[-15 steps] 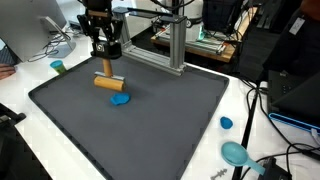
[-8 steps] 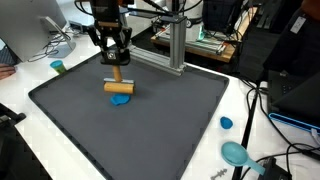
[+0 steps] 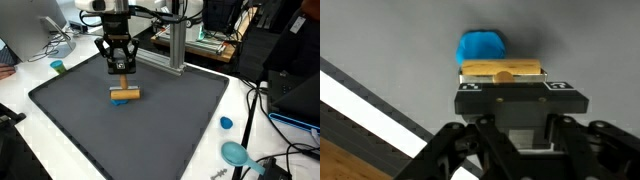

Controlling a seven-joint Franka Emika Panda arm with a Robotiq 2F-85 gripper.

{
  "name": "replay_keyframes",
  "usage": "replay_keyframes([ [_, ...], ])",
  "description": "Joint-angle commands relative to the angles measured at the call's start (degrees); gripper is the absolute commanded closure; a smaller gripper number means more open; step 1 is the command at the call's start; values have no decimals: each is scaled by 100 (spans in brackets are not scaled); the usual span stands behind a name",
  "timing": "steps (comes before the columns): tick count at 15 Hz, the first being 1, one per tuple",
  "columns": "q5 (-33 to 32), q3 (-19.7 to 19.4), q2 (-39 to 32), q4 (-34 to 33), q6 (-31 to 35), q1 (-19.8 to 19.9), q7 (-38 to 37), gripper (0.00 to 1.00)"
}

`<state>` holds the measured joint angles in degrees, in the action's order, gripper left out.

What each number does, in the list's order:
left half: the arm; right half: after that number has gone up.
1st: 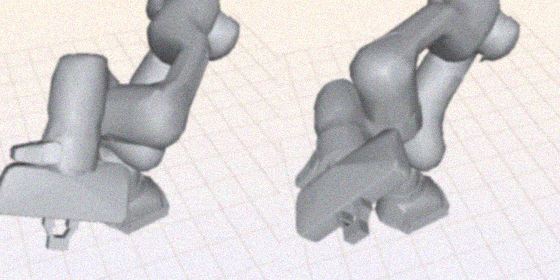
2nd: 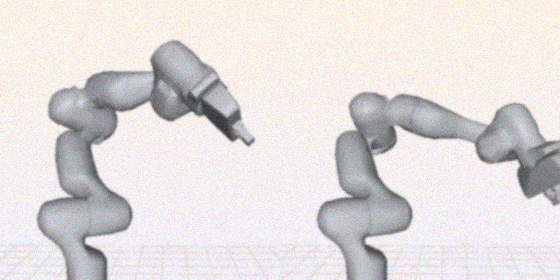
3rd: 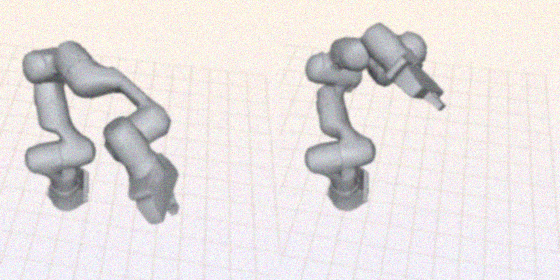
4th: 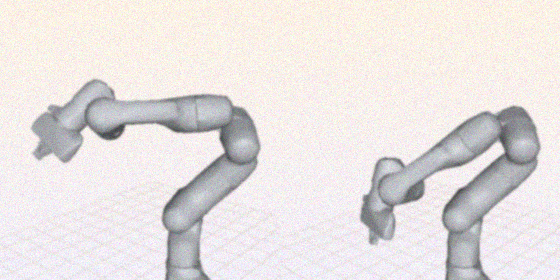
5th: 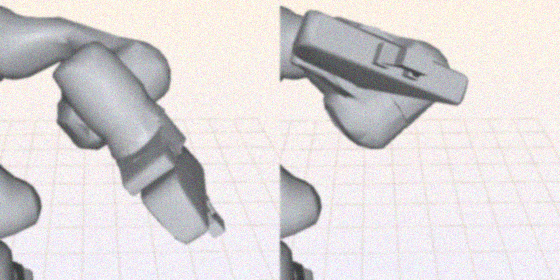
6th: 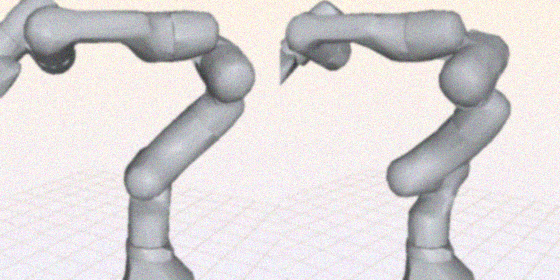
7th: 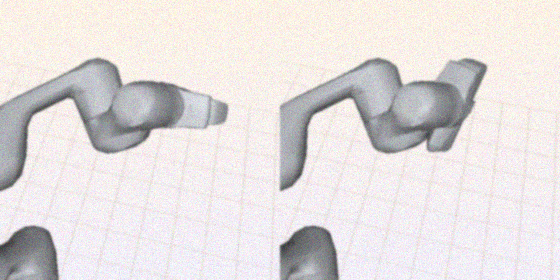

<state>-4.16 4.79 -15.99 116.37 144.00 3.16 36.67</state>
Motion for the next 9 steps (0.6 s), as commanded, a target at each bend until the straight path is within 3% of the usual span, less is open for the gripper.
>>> replay_keyframes([
  [1,41,25,-115,-136,-165,19,98,78],
  [9,600,128,-364,-527,-285,301,393,78],
])
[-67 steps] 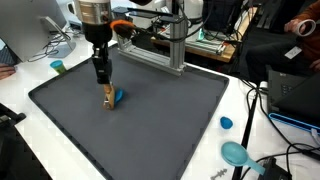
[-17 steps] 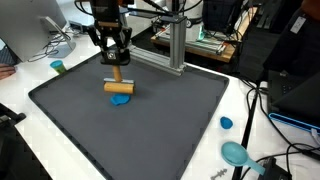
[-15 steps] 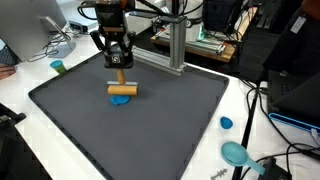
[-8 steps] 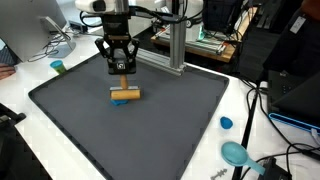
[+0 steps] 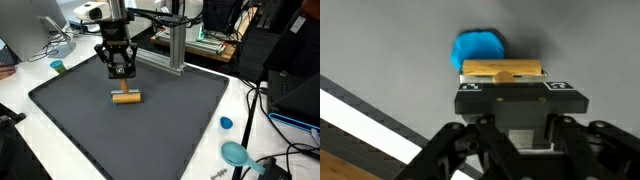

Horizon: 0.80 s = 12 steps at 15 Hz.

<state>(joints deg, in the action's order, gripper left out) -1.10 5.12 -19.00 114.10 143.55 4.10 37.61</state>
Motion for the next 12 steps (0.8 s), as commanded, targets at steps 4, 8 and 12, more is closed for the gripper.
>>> replay_keyframes([
  [4,649,115,-189,-550,-597,442,959,78],
  [8,785,36,-411,-708,-636,507,1062,78],
  [12,676,4,-313,-576,-554,419,878,53],
])
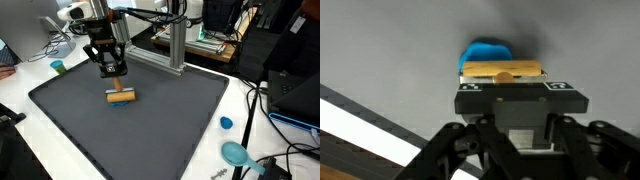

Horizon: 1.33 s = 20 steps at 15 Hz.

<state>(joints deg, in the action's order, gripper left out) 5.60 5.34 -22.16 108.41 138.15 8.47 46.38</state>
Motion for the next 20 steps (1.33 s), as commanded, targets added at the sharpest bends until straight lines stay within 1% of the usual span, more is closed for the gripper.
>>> replay_keyframes([
  [1,6,-17,-10,-22,-13,-20,-10,53],
  [2,5,-16,-21,-34,-13,-21,-13,78],
  [4,-205,-122,-52,44,7,-79,-126,78],
  [10,-279,-233,-88,176,47,-77,-325,78],
  [11,-441,-316,-75,189,19,-141,-487,78],
  [16,-735,-343,-80,182,-131,-216,-707,78],
  [20,-1145,-393,-106,167,-267,-347,-975,78],
])
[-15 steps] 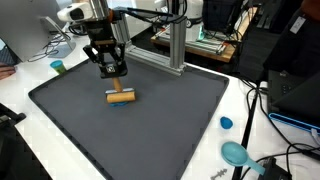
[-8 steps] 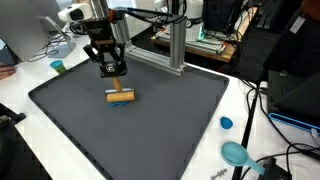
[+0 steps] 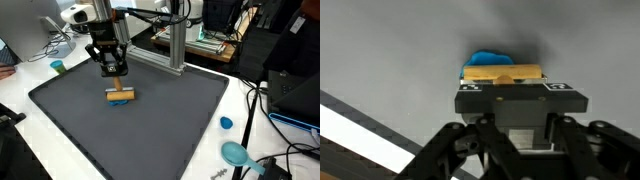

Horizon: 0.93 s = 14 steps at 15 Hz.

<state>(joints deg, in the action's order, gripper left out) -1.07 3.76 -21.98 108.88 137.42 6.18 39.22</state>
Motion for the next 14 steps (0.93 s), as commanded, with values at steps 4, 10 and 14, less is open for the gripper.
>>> replay_keyframes([
  [4,-629,-235,-118,124,-268,-128,-369,78],
  [10,-652,-269,-128,111,-361,-111,-416,78],
  [14,-638,-280,-132,99,-376,-102,-434,78],
])
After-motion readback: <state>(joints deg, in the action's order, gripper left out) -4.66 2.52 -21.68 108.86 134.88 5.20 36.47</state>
